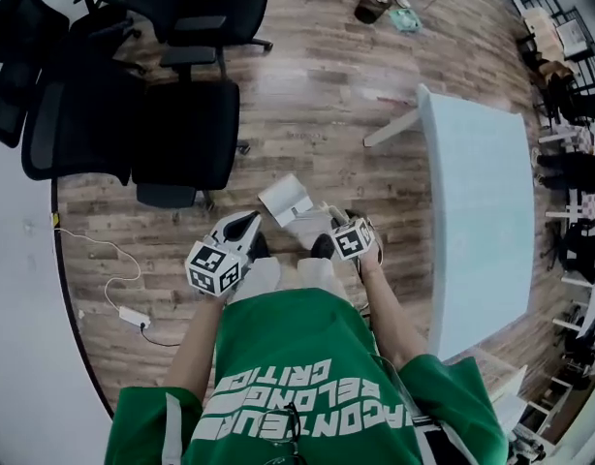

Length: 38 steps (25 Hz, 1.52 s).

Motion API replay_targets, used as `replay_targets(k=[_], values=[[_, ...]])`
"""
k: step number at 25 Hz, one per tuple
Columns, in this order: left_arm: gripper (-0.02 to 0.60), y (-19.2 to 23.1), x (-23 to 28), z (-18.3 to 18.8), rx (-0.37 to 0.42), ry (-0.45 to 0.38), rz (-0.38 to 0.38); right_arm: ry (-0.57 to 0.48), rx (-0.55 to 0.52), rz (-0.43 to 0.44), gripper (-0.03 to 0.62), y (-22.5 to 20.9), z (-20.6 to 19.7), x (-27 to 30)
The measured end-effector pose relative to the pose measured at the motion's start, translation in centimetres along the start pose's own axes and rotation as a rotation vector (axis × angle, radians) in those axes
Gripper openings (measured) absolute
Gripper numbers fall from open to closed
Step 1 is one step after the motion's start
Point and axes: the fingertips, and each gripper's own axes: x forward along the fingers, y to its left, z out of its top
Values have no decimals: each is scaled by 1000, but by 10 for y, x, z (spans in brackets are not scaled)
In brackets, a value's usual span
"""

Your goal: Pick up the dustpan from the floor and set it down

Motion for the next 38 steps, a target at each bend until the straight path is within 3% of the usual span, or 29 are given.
replay_targets(k=[4, 10, 14, 18, 28, 38], values=[[2, -10, 11, -1, 41, 34, -63, -134, 64, -39, 150, -6, 5, -48], [2, -33, 20, 4, 90, 46, -94, -373, 164, -128, 142, -18, 15, -118], [2, -67, 26, -2, 106, 44, -97, -484, 234, -165, 38, -30, 8, -168], [2, -102, 30, -11, 112, 40, -89, -581, 262, -136, 8, -31, -6, -204], [2, -190, 32, -40, 90, -17, -35, -677, 300, -41, 8, -27, -89, -257], [2, -263, 21, -82, 109, -17, -7, -706, 305, -6, 8, -20, -153, -283]])
